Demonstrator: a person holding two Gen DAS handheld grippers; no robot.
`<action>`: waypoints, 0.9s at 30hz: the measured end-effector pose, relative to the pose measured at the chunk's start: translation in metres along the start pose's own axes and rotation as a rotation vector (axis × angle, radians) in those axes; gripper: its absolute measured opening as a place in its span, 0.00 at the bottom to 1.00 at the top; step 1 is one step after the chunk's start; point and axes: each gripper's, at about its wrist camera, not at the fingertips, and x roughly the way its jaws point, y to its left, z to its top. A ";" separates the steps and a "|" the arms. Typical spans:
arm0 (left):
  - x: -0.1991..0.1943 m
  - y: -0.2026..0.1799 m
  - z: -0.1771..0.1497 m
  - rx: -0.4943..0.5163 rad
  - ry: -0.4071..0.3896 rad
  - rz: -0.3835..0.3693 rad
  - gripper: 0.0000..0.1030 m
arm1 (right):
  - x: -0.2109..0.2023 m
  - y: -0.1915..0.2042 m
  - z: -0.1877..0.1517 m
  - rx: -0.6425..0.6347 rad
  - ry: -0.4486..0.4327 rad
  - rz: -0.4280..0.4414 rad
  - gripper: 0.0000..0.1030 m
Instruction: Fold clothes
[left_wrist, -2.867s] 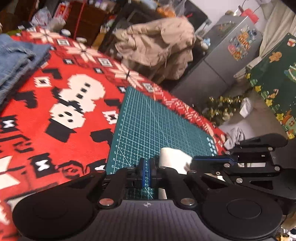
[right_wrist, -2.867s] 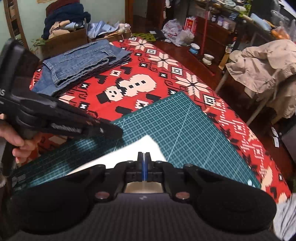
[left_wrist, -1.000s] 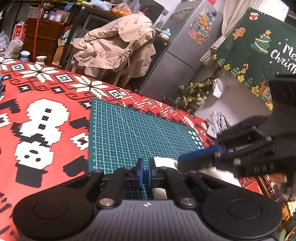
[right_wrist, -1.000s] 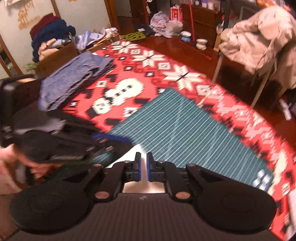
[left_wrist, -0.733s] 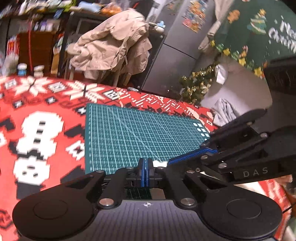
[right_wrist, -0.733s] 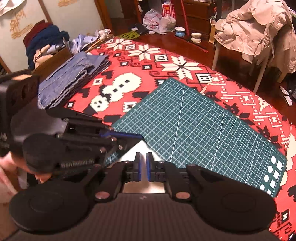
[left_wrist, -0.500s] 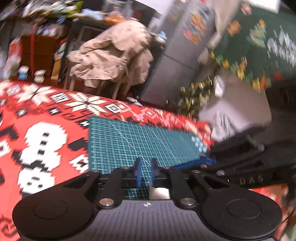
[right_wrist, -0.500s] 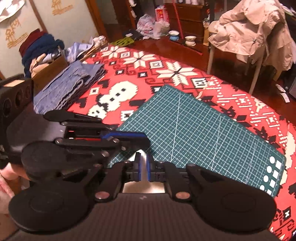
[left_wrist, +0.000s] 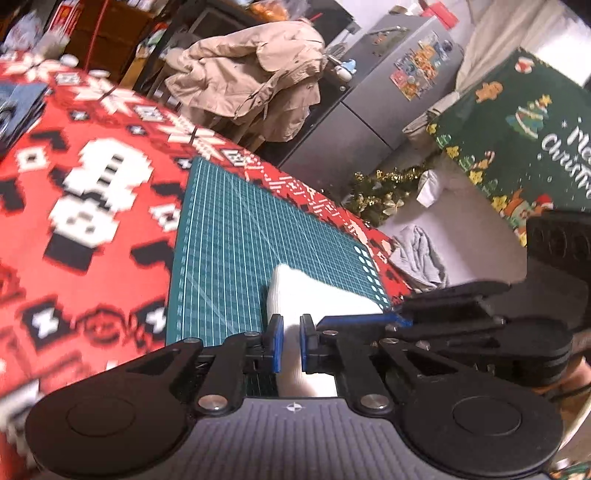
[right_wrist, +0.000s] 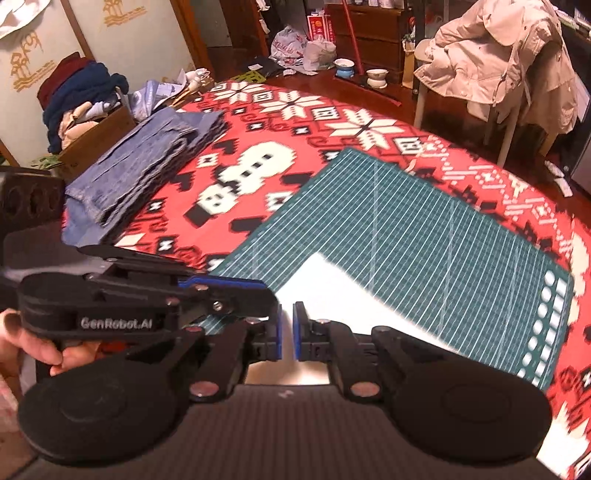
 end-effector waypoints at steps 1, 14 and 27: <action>-0.004 0.001 -0.003 -0.019 0.003 -0.003 0.07 | -0.002 0.004 -0.004 -0.002 0.002 0.005 0.06; -0.049 -0.011 -0.047 0.010 0.071 0.003 0.07 | -0.020 0.053 -0.057 -0.025 0.043 0.046 0.07; -0.034 -0.008 -0.032 0.065 0.068 0.017 0.07 | -0.012 0.044 -0.043 0.007 0.034 0.006 0.09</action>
